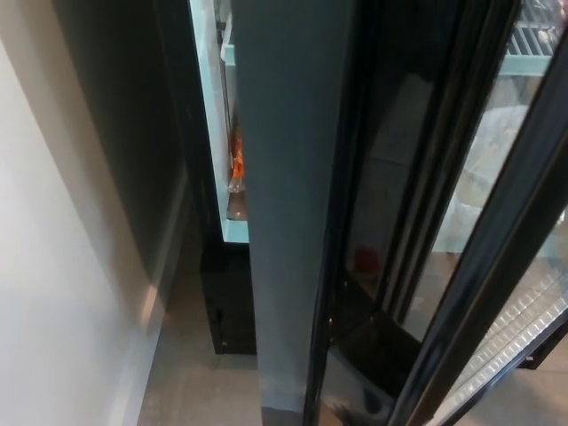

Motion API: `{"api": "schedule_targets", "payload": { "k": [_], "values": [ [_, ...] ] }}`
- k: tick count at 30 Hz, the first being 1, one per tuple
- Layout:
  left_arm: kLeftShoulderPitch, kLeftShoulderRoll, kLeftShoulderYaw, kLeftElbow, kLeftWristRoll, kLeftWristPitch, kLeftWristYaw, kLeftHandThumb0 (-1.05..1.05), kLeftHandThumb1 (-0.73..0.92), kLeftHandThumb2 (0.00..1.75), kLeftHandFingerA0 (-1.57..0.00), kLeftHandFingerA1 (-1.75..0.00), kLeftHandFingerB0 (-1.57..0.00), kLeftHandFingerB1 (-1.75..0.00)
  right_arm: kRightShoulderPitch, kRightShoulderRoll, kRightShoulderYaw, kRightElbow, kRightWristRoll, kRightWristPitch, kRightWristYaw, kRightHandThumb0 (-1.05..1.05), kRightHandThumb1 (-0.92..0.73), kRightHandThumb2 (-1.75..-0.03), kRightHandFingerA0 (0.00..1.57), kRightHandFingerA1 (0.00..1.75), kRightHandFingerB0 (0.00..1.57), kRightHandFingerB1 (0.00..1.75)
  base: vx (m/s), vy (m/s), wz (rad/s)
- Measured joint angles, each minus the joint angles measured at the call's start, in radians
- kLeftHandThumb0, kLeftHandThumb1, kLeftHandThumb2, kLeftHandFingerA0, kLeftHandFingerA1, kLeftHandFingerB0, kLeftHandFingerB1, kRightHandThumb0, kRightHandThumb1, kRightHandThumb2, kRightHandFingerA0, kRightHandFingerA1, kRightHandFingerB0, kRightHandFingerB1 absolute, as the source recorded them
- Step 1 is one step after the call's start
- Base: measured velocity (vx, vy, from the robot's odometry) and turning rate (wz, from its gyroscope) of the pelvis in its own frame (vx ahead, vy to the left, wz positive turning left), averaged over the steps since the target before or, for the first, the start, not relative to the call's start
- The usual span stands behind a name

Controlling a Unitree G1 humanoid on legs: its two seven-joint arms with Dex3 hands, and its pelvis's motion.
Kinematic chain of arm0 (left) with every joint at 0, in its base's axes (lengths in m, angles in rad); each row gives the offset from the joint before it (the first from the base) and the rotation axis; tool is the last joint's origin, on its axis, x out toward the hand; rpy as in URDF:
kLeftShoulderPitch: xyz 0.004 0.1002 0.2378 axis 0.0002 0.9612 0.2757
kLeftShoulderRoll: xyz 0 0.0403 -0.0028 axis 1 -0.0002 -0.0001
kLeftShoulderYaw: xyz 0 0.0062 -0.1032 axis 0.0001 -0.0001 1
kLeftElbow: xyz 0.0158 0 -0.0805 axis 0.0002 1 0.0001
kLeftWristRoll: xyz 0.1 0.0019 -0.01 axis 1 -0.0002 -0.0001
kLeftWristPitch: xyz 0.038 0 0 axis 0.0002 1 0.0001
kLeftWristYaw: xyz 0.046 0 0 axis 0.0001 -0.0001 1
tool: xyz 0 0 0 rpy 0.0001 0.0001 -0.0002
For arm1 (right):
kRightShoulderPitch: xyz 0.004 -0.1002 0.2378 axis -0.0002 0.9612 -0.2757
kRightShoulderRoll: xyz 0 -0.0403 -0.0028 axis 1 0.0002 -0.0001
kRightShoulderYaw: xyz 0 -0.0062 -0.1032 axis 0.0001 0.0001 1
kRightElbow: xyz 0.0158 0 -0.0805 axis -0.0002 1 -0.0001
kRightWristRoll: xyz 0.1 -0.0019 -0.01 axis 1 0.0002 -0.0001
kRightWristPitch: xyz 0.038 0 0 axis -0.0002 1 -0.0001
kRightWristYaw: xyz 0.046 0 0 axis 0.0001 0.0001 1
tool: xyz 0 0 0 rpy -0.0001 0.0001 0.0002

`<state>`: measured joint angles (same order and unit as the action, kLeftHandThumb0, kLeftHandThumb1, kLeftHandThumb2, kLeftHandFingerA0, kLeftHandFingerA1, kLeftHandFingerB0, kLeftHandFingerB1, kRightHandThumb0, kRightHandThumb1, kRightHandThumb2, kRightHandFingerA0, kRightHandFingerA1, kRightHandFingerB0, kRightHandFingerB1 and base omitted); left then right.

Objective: The robot stands in front of a refrigerator with an opened door and closes the door by swing its right hand at the door

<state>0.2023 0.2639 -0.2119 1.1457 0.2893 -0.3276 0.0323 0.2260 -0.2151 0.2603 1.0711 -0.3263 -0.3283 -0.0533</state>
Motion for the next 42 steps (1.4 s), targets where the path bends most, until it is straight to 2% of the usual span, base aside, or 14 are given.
{"api": "schedule_targets", "payload": {
  "k": [6,7,9,15,17,19,27,28,31,35,36,39,40,42],
  "values": [
    [-0.016,0.015,-0.021,0.040,0.018,-0.084,0.018,-0.47,0.70,0.61,-0.57,-0.39,-0.50,-0.37,0.001,-0.020,0.004,-0.002,-0.016,-0.119,-0.050,-0.67,-0.85,-0.65,0.25,0.32,0.22,0.29,0.00,0.000,0.00],
    [-0.016,0.015,-0.022,0.042,0.019,-0.088,0.018,-0.47,0.70,0.61,-0.57,-0.39,-0.49,-0.37,0.002,-0.020,0.002,-0.004,-0.016,-0.126,-0.054,-0.34,-0.56,-1.10,0.00,0.49,0.00,0.47,0.00,0.000,0.00],
    [-0.019,0.015,-0.023,0.049,0.020,-0.104,0.018,-0.46,0.70,0.61,-0.56,-0.39,-0.48,-0.37,0.021,-0.020,-0.017,-0.044,-0.015,-0.160,-0.077,-0.70,-0.68,-1.00,0.02,0.33,0.06,0.40,0.00,0.000,0.00],
    [-0.024,0.014,-0.025,0.058,0.020,-0.131,0.018,-0.54,0.70,0.62,-0.47,-0.36,-0.44,-0.35,0.110,-0.018,-0.093,-0.288,-0.013,-0.242,-0.128,-0.62,-0.86,-0.65,0.02,0.25,0.11,0.26,0.00,0.000,0.00],
    [-0.025,0.014,-0.026,0.058,0.020,-0.132,0.019,-0.51,0.72,0.63,-0.48,-0.39,-0.43,-0.37,0.143,-0.010,-0.119,-0.405,-0.013,-0.256,-0.135,-0.66,-0.66,-0.99,0.00,0.24,0.10,0.35,0.00,0.000,0.00],
    [-0.025,0.013,-0.026,0.058,0.020,-0.132,0.019,-0.50,0.76,0.63,-0.49,-0.38,-0.45,-0.37,0.156,-0.006,-0.128,-0.456,-0.012,-0.261,-0.136,-0.63,-0.80,-0.66,0.09,0.24,0.18,0.26,0.00,0.000,0.00],
    [-0.030,-0.004,-0.030,0.035,0.020,-0.132,0.020,-0.51,0.75,0.63,-0.49,-0.38,-0.47,-0.37,0.232,0.051,-0.178,-0.814,-0.013,-0.273,-0.139,-0.68,-0.84,-0.64,0.06,0.31,0.14,0.27,0.00,0.000,0.00],
    [-0.030,-0.004,-0.030,0.034,0.020,-0.132,0.020,-0.51,0.76,0.63,-0.49,-0.39,-0.48,-0.37,0.237,0.058,-0.179,-0.840,-0.013,-0.273,-0.139,-0.72,-0.62,-0.96,0.06,0.44,0.15,0.44,0.00,0.000,0.00],
    [-0.029,-0.006,-0.032,0.027,0.020,-0.132,0.020,-0.50,0.74,0.62,-0.54,-0.40,-0.49,-0.38,0.254,0.090,-0.186,-0.959,-0.015,-0.274,-0.139,-0.74,-0.65,-1.00,0.05,0.44,0.16,0.44,0.00,0.000,0.00],
    [-0.033,-0.006,-0.033,0.024,0.020,-0.132,0.021,-0.50,0.73,0.62,-0.54,-0.40,-0.49,-0.38,0.269,0.132,-0.201,-1.091,-0.018,-0.271,-0.143,-0.81,-0.58,-0.96,0.06,0.41,0.18,0.44,0.00,0.000,0.00],
    [-0.035,-0.006,-0.033,0.023,0.020,-0.132,0.021,-0.51,0.74,0.62,-0.54,-0.40,-0.49,-0.38,0.270,0.146,-0.207,-1.137,-0.019,-0.271,-0.145,-0.82,-0.74,-0.64,0.14,0.28,0.23,0.28,0.00,0.000,0.00],
    [-0.042,-0.006,-0.035,0.021,0.020,-0.132,0.021,-0.51,0.74,0.62,-0.54,-0.40,-0.50,-0.38,0.262,0.184,-0.223,-1.238,-0.024,-0.270,-0.154,-0.79,-0.58,-0.94,0.09,0.41,0.15,0.42,0.00,0.000,0.00],
    [-0.043,-0.006,-0.035,0.021,0.020,-0.132,0.021,-0.51,0.74,0.62,-0.54,-0.40,-0.50,-0.38,0.258,0.193,-0.226,-1.257,-0.025,-0.270,-0.155,-0.85,-0.66,-0.61,0.19,0.31,0.27,0.29,0.00,0.000,0.00],
    [-0.049,-0.006,-0.038,0.020,0.021,-0.132,0.024,-0.51,0.74,0.62,-0.54,-0.40,-0.50,-0.38,0.230,0.233,-0.232,-1.338,-0.032,-0.269,-0.163,-0.85,-0.66,-0.61,0.19,0.31,0.27,0.29,0.00,0.000,0.00]
  ]
}}
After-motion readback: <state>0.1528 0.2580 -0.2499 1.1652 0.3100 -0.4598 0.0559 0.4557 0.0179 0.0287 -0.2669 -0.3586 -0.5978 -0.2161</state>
